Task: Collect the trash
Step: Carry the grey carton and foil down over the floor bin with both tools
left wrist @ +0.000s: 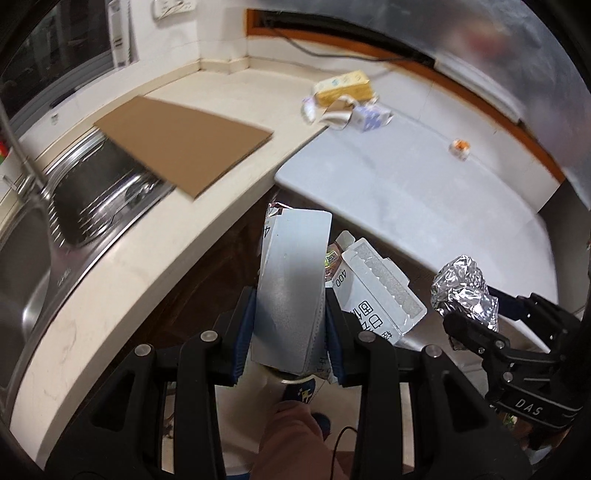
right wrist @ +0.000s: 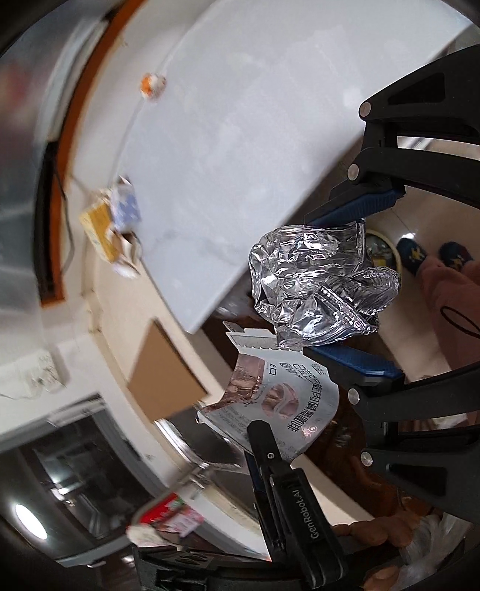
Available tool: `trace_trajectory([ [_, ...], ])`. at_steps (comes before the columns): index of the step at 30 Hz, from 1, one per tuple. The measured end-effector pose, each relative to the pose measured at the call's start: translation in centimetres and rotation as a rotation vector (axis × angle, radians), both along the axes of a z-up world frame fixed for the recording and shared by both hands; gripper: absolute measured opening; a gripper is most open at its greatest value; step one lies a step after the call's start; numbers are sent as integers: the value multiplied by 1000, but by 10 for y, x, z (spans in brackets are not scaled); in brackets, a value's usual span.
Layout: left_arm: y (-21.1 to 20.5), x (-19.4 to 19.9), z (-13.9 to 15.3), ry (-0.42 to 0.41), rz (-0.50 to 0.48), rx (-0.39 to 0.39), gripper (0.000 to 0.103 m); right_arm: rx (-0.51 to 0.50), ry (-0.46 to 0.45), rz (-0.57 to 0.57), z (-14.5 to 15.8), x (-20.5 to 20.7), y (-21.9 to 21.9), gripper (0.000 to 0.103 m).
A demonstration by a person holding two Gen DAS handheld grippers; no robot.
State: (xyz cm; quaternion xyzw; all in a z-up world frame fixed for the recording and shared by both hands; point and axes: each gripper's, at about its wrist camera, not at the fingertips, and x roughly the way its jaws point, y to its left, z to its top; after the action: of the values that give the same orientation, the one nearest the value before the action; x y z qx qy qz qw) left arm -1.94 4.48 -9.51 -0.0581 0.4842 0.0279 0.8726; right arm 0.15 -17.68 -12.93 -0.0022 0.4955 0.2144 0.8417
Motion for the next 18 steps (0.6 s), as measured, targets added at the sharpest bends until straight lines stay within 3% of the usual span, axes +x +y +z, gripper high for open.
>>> trace_trajectory([
  [8, 13, -21, -59, 69, 23, 10, 32, -58, 69, 59, -56, -7, 32, 62],
  [18, 17, -2, -149, 143, 19, 25, 32, -151, 169, 76, -161, 11, 68, 62],
])
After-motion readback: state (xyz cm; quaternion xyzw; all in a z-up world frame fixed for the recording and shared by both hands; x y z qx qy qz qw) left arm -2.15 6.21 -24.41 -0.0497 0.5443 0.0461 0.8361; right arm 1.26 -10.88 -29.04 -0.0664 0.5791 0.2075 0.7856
